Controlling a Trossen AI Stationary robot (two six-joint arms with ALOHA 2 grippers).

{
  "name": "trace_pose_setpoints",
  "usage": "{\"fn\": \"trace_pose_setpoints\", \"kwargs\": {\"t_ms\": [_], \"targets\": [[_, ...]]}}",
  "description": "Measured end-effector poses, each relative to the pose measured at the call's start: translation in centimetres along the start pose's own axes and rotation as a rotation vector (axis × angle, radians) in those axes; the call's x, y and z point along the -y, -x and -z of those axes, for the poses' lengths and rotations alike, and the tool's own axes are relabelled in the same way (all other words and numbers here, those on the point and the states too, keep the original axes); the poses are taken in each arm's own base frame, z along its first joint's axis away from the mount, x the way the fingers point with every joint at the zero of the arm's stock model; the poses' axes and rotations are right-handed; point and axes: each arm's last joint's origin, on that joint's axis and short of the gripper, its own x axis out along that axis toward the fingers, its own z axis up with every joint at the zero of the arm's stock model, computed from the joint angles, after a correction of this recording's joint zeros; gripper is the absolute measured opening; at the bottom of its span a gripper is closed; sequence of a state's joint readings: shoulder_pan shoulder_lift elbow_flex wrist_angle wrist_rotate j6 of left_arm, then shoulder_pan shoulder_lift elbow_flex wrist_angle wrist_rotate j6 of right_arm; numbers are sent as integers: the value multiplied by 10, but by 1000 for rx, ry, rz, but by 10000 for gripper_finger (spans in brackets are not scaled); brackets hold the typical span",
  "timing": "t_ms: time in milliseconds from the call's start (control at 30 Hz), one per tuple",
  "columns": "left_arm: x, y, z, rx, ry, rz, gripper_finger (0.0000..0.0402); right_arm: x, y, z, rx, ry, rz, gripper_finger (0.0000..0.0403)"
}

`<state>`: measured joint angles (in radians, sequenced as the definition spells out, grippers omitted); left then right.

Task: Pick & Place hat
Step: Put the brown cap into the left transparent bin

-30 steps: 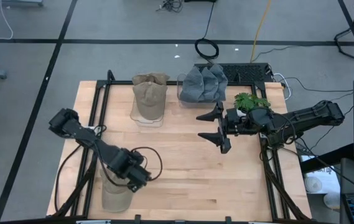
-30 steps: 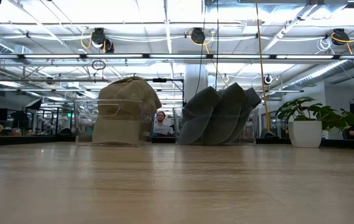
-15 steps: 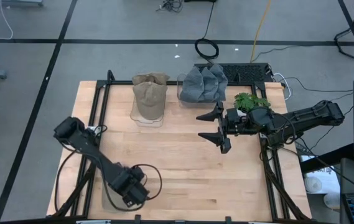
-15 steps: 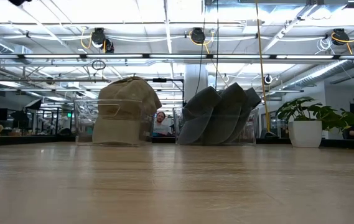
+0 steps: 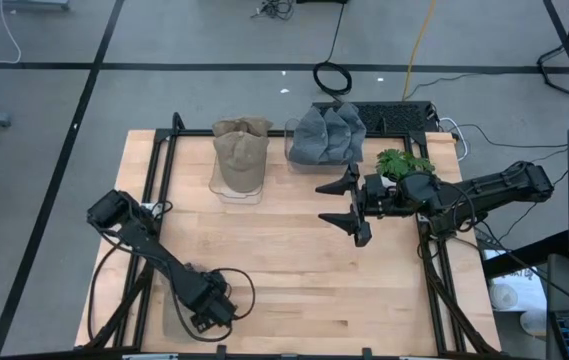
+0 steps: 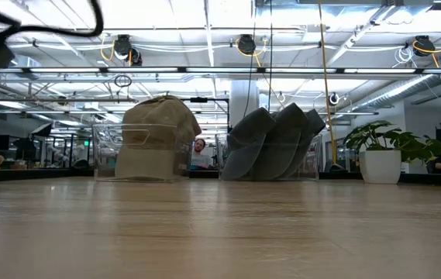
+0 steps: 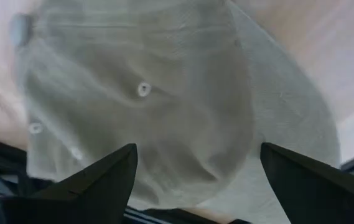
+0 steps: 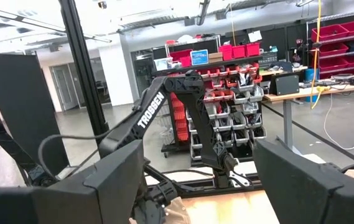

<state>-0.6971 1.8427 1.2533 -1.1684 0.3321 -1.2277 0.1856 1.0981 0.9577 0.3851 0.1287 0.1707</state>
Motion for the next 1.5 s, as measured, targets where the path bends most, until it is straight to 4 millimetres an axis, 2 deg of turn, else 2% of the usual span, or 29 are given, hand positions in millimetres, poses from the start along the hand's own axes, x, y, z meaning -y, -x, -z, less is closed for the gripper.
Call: {"fn": "trace_pose_setpoints", "kwargs": {"t_ms": [233,333,467,800,867,967,1100,1200,1500], "targets": [[4,-3,-3,6,-80,54,348,0,0,-1,9,-1,-2,288],[7,-2,-4,19,-112,89,322,0,0,-1,9,-1,-2,288],[10,-2,-5,32,-132,120,253,0,0,-1,9,-1,-1,288],[7,-1,-7,14,-97,107,34,0,0,-1,9,2,0,288],[7,0,-8,6,-111,114,12,0,0,-1,9,2,0,288],[5,4,-9,10,-125,112,9,0,0,-1,9,-2,0,288],[-4,24,-7,48,-152,22,5,0,0,-1,9,-8,0,288],[-11,47,-8,96,-187,-45,4,0,0,-1,9,-48,2,288],[-32,121,-8,389,-282,-154,2,1,0,-1,9,-94,2,288]]}}
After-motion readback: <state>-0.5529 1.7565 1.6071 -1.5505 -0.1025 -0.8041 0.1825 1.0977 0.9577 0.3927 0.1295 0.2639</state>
